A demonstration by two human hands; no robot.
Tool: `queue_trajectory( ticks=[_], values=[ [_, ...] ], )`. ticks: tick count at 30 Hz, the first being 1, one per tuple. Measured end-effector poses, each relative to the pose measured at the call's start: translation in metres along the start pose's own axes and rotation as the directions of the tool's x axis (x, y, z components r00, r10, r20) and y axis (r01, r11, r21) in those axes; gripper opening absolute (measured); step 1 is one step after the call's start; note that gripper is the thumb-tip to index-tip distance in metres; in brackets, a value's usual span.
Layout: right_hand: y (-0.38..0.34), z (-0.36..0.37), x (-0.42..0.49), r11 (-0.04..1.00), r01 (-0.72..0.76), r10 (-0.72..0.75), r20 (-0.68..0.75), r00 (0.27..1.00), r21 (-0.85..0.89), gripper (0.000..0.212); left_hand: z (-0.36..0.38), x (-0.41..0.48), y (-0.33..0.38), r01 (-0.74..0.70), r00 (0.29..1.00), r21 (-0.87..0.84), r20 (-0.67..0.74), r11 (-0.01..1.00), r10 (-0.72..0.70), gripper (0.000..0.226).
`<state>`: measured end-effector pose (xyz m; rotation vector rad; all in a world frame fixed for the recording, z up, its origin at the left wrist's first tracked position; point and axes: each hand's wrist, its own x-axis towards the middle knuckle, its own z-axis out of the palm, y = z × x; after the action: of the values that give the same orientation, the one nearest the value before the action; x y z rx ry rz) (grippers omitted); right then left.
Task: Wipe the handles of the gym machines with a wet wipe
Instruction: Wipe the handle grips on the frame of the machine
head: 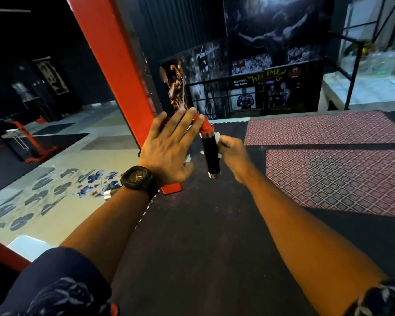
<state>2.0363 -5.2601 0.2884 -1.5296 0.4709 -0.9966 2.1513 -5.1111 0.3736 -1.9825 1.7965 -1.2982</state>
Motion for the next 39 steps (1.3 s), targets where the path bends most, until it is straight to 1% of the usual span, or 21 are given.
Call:
queue_trajectory(
  ticks=[2, 4, 6, 8, 10, 12, 14, 17, 20, 23, 25, 27, 29, 32, 34, 37, 39],
  values=[
    [0.004, -0.006, 0.000, 0.998, -0.053, 0.054, 0.044, 0.998, -0.031, 0.018, 0.000, 0.001, 0.000, 0.000, 1.000, -0.003, -0.003, 1.000, 0.000, 0.099],
    [0.016, -0.009, -0.006, 0.993, -0.057, 0.060, 0.031, 0.998, -0.104, 0.017, -0.001, 0.001, 0.001, -0.003, 1.000, -0.008, -0.009, 1.000, 0.003, 0.099],
    [0.035, -0.005, -0.020, 0.976, -0.092, 0.079, -0.070, 0.994, -0.199, 0.017, -0.002, 0.001, 0.002, -0.008, 1.000, -0.009, -0.009, 1.000, 0.008, 0.100],
    [0.050, 0.003, -0.037, 0.967, -0.145, 0.097, -0.225, 0.969, -0.210, 0.016, -0.001, 0.000, 0.002, -0.011, 1.000, -0.007, -0.009, 1.000, 0.011, 0.101],
    [0.053, 0.011, -0.054, 0.968, -0.103, 0.013, -0.362, 0.932, -0.229, 0.015, -0.001, -0.001, 0.003, -0.016, 1.000, -0.006, -0.002, 1.000, 0.016, 0.102],
    [0.050, 0.021, -0.066, 0.968, 0.032, -0.144, -0.447, 0.883, -0.247, 0.012, -0.003, -0.003, 0.002, -0.020, 1.000, -0.013, 0.008, 1.000, 0.021, 0.102],
    [0.046, 0.033, -0.076, 0.938, 0.180, -0.307, -0.471, 0.827, -0.296, 0.012, -0.006, -0.006, 0.000, -0.022, 1.000, -0.027, 0.012, 0.999, 0.022, 0.101],
    [0.038, 0.047, -0.084, 0.873, 0.313, -0.462, -0.427, 0.777, -0.375, 0.016, -0.006, -0.013, 0.002, -0.031, 0.999, -0.071, 0.014, 0.997, 0.032, 0.099],
    [0.029, 0.065, -0.086, 0.803, 0.428, -0.560, -0.279, 0.780, -0.414, 0.017, -0.004, -0.029, 0.007, -0.029, 0.999, -0.110, 0.012, 0.993, 0.030, 0.091],
    [0.022, 0.078, -0.090, 0.806, 0.453, -0.553, -0.212, 0.806, -0.382, 0.016, -0.002, -0.051, 0.005, 0.000, 0.999, -0.147, 0.032, 0.989, 0.004, 0.083],
    [0.022, 0.085, -0.094, 0.793, 0.459, -0.561, -0.185, 0.807, -0.399, 0.017, -0.003, -0.071, 0.002, 0.032, 0.999, -0.188, 0.047, 0.982, -0.024, 0.084],
    [0.023, 0.092, -0.101, 0.781, 0.473, -0.571, -0.160, 0.805, -0.408, 0.017, -0.004, -0.091, 0.000, 0.049, 0.999, -0.244, 0.034, 0.968, -0.042, 0.083],
    [0.023, 0.102, -0.110, 0.774, 0.504, -0.586, -0.131, 0.800, -0.385, 0.015, -0.006, -0.115, -0.002, 0.125, 0.992, -0.344, 0.023, 0.931, -0.125, 0.075],
    [0.019, 0.121, -0.124, 0.745, 0.553, -0.611, -0.049, 0.790, -0.373, 0.015, -0.002, -0.151, -0.009, 0.315, 0.948, -0.438, 0.098, 0.842, -0.303, 0.072],
    [0.015, 0.137, -0.132, 0.699, 0.593, -0.634, 0.036, 0.772, -0.399, 0.020, 0.008, -0.175, -0.015, 0.433, 0.901, -0.425, 0.182, 0.795, -0.394, 0.072],
    [0.016, 0.165, -0.136, 0.624, 0.615, -0.641, 0.134, 0.755, -0.482, 0.029, 0.025, -0.201, -0.021, 0.582, 0.812, -0.416, 0.340, 0.699, -0.474, 0.082],
    [0.018, 0.182, -0.133, 0.587, 0.578, -0.591, 0.188, 0.785, -0.567, 0.037, 0.035, -0.211, -0.024, 0.667, 0.745, -0.461, 0.419, 0.585, -0.519, 0.080]
  ],
)
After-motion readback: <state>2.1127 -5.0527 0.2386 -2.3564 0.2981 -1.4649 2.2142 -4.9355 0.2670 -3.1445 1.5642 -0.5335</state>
